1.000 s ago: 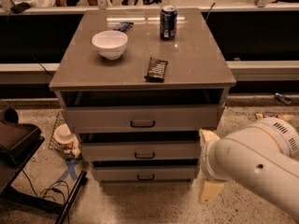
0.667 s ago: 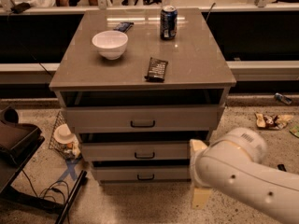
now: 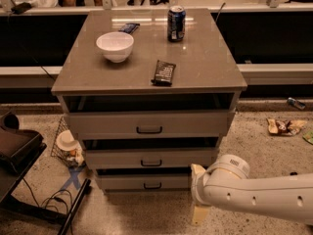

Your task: Open bottom drawer

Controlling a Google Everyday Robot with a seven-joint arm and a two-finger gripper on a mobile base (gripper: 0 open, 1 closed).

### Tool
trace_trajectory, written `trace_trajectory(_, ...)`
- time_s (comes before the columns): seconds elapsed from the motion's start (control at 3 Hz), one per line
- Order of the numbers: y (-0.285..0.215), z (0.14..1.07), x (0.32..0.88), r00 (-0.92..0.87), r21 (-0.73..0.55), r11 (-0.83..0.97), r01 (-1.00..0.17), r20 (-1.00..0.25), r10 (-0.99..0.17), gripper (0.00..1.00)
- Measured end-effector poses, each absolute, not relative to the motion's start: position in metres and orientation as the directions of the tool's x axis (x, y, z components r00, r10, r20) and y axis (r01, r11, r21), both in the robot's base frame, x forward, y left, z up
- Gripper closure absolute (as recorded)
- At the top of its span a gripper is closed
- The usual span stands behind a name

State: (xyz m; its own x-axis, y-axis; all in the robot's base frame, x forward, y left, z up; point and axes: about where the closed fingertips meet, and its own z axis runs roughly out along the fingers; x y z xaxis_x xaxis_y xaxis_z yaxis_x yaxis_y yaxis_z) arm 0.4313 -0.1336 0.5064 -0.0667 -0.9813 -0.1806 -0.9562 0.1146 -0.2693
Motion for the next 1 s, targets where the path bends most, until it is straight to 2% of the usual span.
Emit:
trace_trajectory(0.33,-0.1141,0.4395,0.4533,-0.024,-0.279,0.088,-0.956,-0.226,-0.974,0.00)
trace_trajectory(1.0,-0.1077,0.4323,0.4573,0.021,-0.298,0.040,-0.954,-0.199,-0.980,0.00)
